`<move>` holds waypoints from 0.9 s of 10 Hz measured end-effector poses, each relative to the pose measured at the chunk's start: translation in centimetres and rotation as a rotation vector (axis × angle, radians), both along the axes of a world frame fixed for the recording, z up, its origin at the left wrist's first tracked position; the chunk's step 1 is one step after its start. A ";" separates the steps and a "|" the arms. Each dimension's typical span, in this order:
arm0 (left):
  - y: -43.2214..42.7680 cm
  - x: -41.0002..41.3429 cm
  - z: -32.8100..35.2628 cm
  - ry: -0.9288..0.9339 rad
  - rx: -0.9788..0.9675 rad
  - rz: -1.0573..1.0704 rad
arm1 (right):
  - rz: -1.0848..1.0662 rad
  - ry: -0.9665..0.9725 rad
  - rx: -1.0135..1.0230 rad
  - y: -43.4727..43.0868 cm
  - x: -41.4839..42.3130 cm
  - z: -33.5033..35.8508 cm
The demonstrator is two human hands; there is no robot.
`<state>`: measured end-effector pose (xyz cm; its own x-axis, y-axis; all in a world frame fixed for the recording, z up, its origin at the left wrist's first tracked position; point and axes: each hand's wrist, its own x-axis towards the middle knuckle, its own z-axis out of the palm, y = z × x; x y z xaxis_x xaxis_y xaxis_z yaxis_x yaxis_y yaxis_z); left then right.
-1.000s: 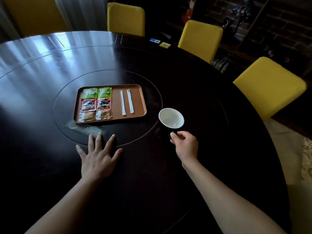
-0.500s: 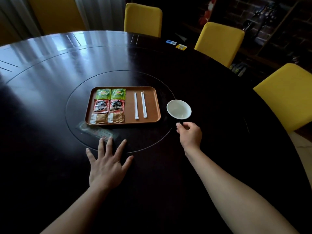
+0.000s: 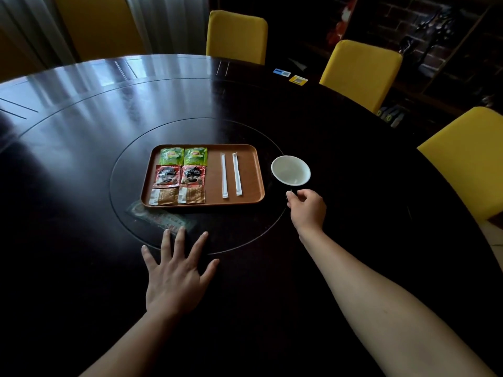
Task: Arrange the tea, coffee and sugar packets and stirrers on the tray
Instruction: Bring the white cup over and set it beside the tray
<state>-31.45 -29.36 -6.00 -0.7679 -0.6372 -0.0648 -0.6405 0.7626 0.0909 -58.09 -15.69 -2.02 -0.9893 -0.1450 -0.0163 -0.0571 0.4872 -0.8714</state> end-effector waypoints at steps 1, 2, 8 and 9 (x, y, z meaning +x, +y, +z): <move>0.0 0.0 0.0 0.002 -0.002 -0.002 | 0.013 0.001 0.003 -0.6 -0.7 0.0; 0.0 0.0 0.0 0.002 0.000 -0.001 | 0.020 0.004 0.017 -1.0 -0.9 0.1; 0.0 -0.1 -0.1 0.006 -0.005 0.006 | 0.094 0.023 0.044 -2.5 -2.2 -0.1; 0.0 -0.1 -0.1 0.006 0.000 0.005 | 0.094 0.016 0.040 -2.8 -2.3 -0.1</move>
